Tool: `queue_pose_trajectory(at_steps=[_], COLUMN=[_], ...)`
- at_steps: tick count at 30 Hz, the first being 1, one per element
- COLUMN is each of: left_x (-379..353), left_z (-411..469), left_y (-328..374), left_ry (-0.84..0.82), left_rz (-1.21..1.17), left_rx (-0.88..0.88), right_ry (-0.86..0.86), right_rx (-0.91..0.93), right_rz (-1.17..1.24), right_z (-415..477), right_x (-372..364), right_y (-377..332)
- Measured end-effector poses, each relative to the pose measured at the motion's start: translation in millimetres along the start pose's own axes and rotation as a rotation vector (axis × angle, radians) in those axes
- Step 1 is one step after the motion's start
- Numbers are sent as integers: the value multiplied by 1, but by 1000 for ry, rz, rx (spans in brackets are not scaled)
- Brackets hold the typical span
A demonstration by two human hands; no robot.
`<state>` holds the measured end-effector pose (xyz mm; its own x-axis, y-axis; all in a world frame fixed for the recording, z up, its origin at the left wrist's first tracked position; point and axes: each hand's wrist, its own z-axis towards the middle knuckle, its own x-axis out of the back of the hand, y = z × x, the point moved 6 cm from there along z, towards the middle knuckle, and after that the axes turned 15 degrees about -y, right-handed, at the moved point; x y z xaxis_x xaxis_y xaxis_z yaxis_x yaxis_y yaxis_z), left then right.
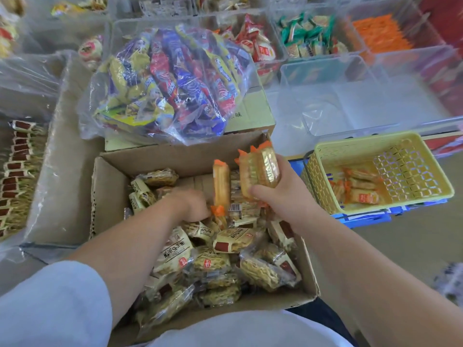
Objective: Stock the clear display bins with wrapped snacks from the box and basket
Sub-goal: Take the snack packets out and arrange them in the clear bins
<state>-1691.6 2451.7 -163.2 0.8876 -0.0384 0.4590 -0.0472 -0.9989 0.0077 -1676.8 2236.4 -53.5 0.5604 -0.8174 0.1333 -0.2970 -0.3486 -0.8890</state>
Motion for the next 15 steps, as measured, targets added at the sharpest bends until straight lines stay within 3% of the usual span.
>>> queue_pose_trajectory(at_steps=[3,8,12,15], left_x=[-5,-5,-4,-1], left_z=[5,7,12,17], left_y=[3,6,12,21], left_ry=[-57,-287,-374,-316], left_rz=[7,-112,-387,-120], left_rx=[-59,-86,-142,-138], right_ry=[21,14,-22,-41], right_rx=[-13,27,72,93], right_rz=[-88,-72,285,497], right_z=[-3,3,1,-1], right_x=[9,5,14,19], right_y=[7,8,14,17])
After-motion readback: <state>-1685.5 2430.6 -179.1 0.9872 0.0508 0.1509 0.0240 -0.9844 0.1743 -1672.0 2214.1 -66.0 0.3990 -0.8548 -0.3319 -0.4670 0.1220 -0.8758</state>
